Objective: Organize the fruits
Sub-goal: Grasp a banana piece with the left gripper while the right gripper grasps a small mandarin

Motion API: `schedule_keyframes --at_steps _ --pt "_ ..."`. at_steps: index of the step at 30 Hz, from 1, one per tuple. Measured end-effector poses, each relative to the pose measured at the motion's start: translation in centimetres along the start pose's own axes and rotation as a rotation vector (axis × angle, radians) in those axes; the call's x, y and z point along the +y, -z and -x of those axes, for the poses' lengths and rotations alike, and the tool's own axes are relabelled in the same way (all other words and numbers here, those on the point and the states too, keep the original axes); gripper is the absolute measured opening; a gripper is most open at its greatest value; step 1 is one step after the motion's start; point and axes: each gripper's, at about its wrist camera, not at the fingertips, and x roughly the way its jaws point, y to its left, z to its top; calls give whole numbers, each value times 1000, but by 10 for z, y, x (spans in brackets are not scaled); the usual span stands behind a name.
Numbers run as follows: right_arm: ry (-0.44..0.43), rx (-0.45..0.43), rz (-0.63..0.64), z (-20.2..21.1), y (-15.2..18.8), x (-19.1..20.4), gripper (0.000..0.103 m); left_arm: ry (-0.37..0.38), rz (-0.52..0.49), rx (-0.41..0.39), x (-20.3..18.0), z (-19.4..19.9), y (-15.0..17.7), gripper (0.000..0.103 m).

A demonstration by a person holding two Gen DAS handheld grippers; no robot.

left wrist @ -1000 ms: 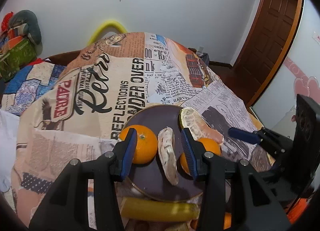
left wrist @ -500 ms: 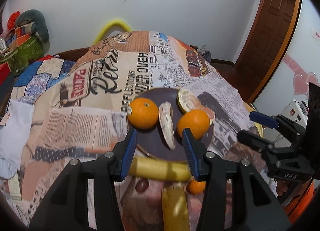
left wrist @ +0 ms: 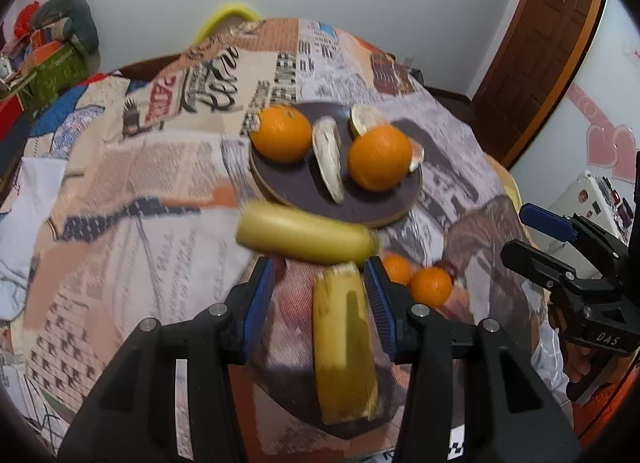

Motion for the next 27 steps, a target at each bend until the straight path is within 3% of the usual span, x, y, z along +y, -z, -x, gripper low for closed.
schedule_keyframes --at_steps 13,19,27 --pt "-48 92 -68 -18 42 8 67 22 -21 93 -13 -31 25 47" --pt "-87 120 -80 -29 45 14 51 25 -17 101 -10 -39 24 47" --pt "-85 128 -47 -42 39 22 50 30 -13 107 -6 -51 16 46"
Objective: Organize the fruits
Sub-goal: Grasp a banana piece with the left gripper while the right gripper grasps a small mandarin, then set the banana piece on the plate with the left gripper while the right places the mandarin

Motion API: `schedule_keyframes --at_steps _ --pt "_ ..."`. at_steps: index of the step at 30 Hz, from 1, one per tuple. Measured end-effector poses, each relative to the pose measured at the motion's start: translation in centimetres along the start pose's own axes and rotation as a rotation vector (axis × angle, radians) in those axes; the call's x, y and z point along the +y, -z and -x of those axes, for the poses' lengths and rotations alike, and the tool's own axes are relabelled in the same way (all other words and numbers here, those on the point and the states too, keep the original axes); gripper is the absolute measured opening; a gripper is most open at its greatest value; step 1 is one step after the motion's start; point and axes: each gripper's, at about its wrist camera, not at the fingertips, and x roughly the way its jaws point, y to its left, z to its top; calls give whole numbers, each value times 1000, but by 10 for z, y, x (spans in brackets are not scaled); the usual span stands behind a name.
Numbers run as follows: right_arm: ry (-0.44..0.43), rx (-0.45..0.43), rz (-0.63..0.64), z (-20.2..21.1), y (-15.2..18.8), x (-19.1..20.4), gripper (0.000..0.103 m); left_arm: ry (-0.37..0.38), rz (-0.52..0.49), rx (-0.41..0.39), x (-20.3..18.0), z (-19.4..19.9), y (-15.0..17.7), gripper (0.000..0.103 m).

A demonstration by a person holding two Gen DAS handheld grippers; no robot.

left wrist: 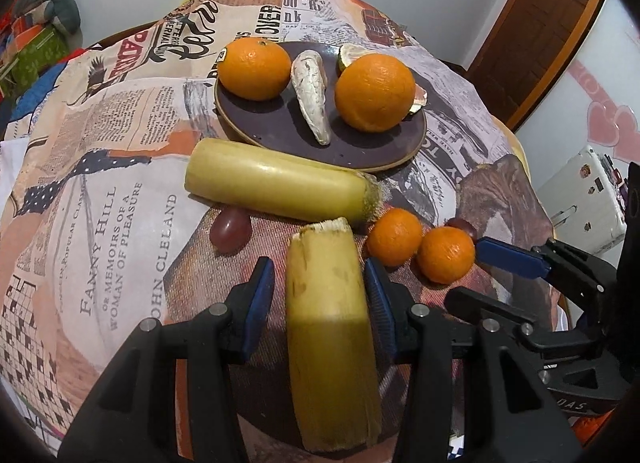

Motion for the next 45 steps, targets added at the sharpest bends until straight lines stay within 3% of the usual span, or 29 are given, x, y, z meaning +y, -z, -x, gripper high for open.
schedule_keyframes --at_steps 5,7,10,13,17,20,24,36,45 --pt "-2 -11 13 -3 -6 1 50 0 -6 1 1 -5 -4 46" --pt "-7 -13 15 -4 -8 2 49 7 -11 0 0 -6 -5 38" --pt "-18 -4 17 -7 -9 4 42 20 -9 -2 0 -4 -4 38" --pt "-5 -1 26 -7 -7 6 41 22 -6 -4 0 0 -2 38" --pt "2 2 25 -8 -7 5 41 19 -4 -30 0 14 3 37" --pt "33 -5 43 -8 -9 8 33 25 -2 -57 0 28 4 37" --pt "10 -8 23 -4 -9 6 33 29 -4 -86 0 44 5 37" --pt "11 -126 -4 34 -26 -2 33 34 -5 -210 -5 90 -9 37" --pt "43 -200 -35 50 -43 -19 33 19 5 -300 2 105 -46 37"
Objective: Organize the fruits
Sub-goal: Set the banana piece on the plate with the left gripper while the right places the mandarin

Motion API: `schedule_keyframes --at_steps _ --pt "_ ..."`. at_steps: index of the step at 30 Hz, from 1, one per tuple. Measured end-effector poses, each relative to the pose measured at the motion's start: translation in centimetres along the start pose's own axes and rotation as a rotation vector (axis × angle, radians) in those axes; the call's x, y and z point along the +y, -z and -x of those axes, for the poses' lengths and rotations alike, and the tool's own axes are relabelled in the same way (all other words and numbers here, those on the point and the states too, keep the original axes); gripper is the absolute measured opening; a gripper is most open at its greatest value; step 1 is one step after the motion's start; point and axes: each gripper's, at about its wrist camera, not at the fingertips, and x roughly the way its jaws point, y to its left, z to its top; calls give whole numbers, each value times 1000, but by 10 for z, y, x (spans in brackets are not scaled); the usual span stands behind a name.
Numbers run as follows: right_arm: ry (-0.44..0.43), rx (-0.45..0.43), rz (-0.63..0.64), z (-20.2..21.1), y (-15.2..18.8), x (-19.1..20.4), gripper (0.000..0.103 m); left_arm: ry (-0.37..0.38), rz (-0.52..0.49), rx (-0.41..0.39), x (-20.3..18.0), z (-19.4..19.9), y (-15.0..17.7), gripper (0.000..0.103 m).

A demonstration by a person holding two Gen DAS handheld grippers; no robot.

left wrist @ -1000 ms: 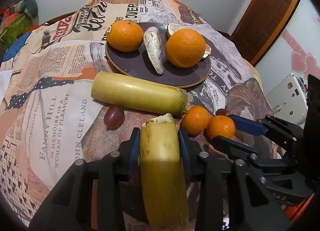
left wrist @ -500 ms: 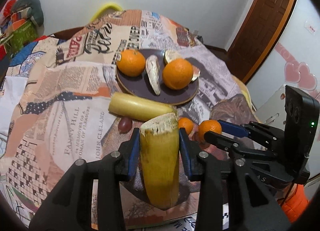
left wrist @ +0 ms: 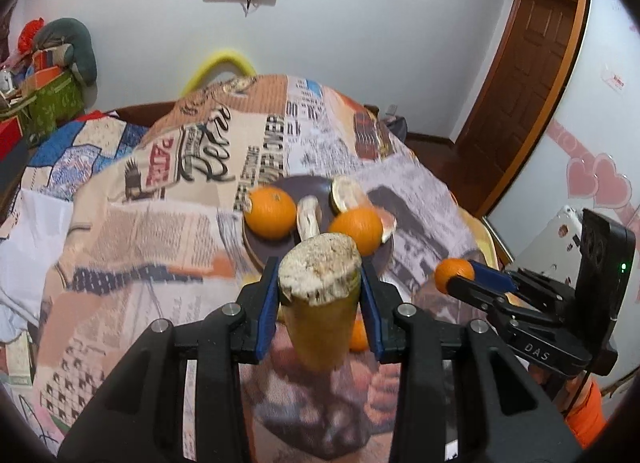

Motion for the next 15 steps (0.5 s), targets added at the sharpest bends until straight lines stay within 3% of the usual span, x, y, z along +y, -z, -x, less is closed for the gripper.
schedule_keyframes --at_steps 8,15 --pt "18 -14 -20 -9 -10 -16 33 -37 -17 -21 7 -20 -28 37" --pt "21 13 -34 -28 -13 -29 33 -57 -21 16 13 -55 -34 37"
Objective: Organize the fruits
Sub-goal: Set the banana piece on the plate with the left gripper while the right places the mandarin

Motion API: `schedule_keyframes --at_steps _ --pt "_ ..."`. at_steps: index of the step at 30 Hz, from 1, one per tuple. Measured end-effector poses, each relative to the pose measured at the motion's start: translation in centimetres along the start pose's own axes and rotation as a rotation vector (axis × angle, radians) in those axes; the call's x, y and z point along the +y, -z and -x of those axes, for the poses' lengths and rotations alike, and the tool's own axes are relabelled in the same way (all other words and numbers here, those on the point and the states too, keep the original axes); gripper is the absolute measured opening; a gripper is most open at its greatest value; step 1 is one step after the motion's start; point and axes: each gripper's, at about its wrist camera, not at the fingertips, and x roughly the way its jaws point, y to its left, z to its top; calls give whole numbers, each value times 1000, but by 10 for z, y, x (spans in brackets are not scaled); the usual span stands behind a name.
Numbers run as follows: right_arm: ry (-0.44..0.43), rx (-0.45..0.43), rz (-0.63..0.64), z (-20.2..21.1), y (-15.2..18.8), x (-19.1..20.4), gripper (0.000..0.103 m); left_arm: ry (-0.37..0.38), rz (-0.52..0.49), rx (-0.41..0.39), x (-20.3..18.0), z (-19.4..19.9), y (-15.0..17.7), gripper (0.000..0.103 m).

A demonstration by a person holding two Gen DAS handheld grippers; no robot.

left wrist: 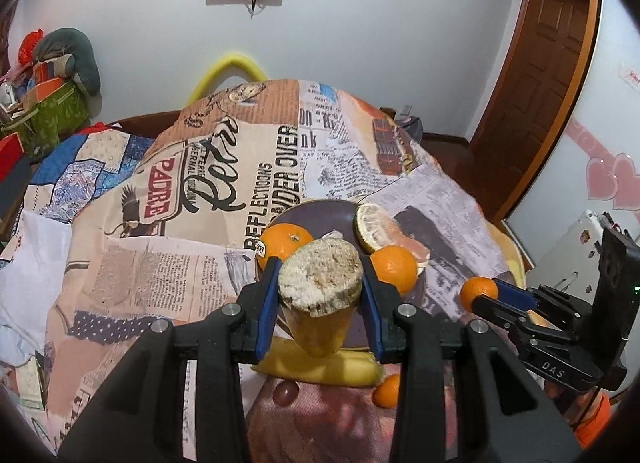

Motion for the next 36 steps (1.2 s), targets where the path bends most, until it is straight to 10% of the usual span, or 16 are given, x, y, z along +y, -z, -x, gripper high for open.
schedule_keyframes --at_steps 30,36 --pt "11 72 49 -56 -7 -8 34 -22 -10 75 -4 -96 -24 37" --pt "21 84 61 -58 -9 -7 36 -29 -15 93 -5 -94 -20 53"
